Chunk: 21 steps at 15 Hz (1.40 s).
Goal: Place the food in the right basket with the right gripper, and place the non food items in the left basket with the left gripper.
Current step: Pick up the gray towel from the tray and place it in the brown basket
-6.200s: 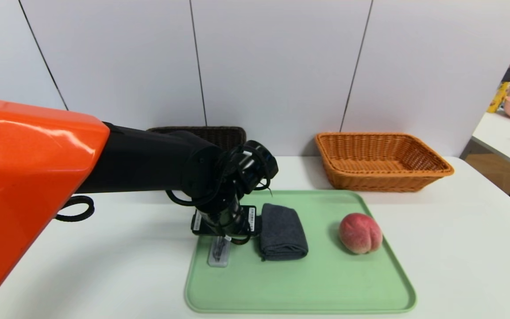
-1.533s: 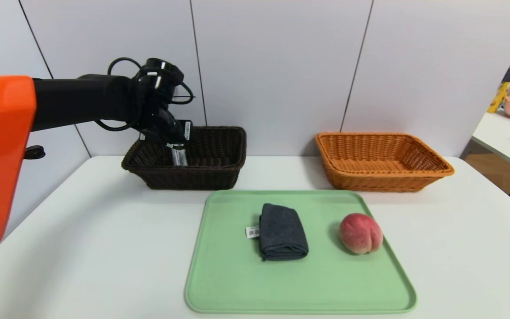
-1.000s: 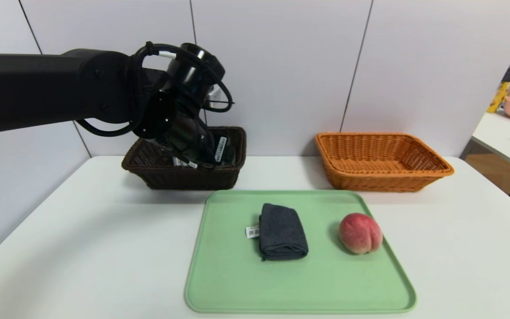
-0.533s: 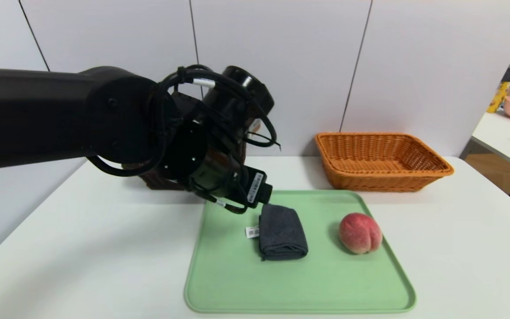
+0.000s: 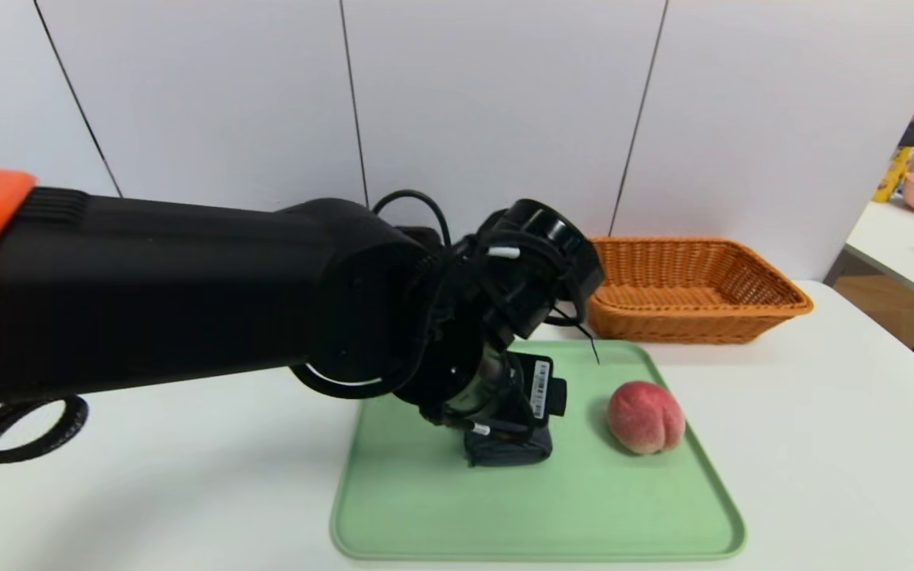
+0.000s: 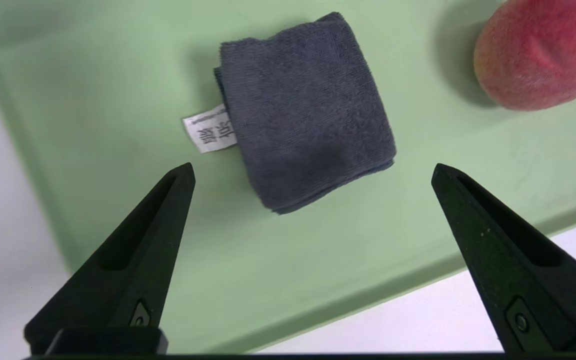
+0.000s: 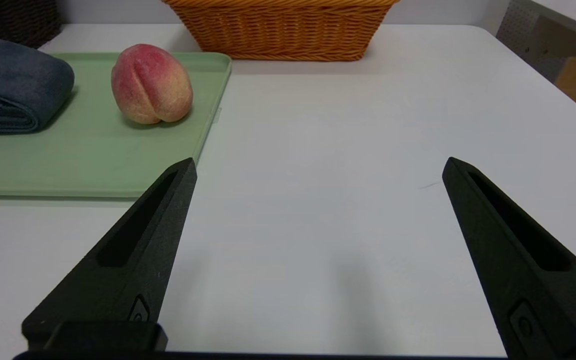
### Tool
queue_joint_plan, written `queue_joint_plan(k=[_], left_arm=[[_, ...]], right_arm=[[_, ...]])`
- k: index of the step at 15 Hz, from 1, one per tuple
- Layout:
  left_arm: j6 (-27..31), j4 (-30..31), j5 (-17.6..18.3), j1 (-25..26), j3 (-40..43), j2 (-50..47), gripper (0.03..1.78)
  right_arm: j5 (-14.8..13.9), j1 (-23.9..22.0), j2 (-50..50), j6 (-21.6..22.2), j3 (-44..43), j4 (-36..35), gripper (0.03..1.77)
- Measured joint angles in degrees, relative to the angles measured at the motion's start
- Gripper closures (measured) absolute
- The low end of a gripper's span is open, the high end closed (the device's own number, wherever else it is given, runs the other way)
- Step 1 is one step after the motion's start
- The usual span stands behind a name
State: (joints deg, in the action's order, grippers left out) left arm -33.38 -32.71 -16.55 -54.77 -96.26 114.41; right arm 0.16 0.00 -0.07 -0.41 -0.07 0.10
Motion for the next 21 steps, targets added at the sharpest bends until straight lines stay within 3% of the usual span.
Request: queue_joint_plan(k=[2, 5, 7, 21], left_arm=[[-2.8, 1.4, -0.7, -0.5, -0.1, 2.1, 0.12], [-3.6, 1.9, -6.1, -0.5, -0.1, 4.7, 0.12], [-3.9, 2.0, -7.8, -0.5, -0.1, 6.1, 0.12], [-3.2, 4.1, -8.1, -0.5, -2.5, 10.6, 0.12]], right_arm=[[0.0, 0.0, 0.0, 0.0, 0.0, 0.0, 0.1], [0.0, 0.0, 0.0, 0.0, 0.0, 0.0, 0.1], [0.0, 0.0, 0.0, 0.0, 0.0, 0.0, 0.1], [0.0, 0.0, 0.0, 0.0, 0.0, 0.0, 0.1]])
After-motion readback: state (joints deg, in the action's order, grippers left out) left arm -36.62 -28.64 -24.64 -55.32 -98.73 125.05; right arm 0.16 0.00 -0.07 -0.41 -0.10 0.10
